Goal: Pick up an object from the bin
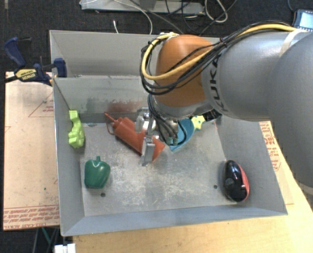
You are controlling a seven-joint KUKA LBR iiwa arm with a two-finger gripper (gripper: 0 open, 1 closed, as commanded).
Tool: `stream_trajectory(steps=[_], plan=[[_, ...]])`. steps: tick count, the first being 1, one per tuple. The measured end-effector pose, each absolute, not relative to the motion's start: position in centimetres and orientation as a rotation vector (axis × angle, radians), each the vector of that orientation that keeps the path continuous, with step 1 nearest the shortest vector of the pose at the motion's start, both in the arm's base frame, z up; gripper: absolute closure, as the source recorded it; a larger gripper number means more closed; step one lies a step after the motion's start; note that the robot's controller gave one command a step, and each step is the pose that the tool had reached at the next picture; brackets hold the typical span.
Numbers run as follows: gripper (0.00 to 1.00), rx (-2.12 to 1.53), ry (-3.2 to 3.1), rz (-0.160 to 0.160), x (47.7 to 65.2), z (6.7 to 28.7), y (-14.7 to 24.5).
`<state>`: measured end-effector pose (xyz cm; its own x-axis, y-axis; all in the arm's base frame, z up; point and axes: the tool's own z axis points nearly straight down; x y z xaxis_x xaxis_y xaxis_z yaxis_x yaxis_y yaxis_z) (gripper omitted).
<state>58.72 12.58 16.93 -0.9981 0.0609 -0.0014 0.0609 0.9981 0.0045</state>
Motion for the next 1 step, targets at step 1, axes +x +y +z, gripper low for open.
stream_trajectory(steps=[1], plan=[[0.0,-0.035,3.136,0.007,61.96,14.61,12.45]])
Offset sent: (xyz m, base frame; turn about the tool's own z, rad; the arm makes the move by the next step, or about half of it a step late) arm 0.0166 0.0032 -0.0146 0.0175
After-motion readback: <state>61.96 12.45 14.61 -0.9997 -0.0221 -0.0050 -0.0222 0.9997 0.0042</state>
